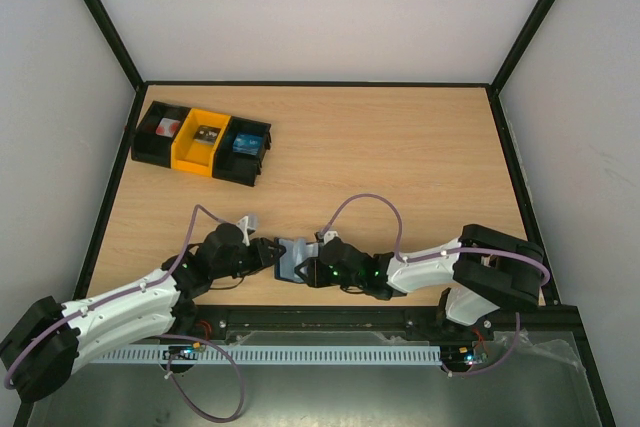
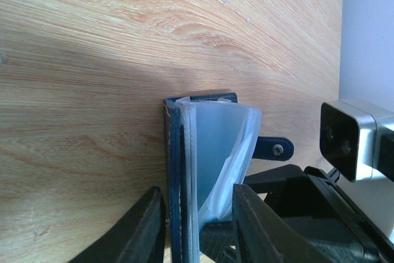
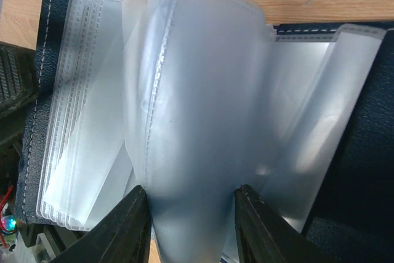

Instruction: Take the credit cards out of the card holder

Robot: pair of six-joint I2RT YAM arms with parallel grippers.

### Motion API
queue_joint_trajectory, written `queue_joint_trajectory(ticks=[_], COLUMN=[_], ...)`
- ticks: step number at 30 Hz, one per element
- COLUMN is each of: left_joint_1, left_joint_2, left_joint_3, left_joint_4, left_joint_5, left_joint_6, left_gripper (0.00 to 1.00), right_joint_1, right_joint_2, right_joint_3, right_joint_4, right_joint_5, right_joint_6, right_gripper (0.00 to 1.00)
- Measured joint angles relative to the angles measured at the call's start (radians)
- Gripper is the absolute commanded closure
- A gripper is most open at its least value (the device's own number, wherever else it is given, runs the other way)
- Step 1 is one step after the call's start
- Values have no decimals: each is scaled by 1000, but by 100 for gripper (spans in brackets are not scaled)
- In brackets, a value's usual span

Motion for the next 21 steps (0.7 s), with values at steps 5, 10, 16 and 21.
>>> queue_joint_trajectory(ticks=[5,10,16,21], left_joint_1=[0,0,0,0], left_joint_2=[19,62,76,70], left_joint_3=[-2,-2,1,1], left_joint_4=[21,37,45,44], left_joint_5=[1,8,11,16], left_joint_6=[-4,8,18,17], left_gripper=[82,97,97,97], right_joint_1=[0,0,0,0], right_joint_2=[0,-25,-145,-267], right_joint_3=[-8,-15,-44,-63], right_joint_4=[19,6,-67,-217], right_joint_5=[3,22,95,203], right_joint_6=[12,18,24,20], right_gripper=[66,65,64,64])
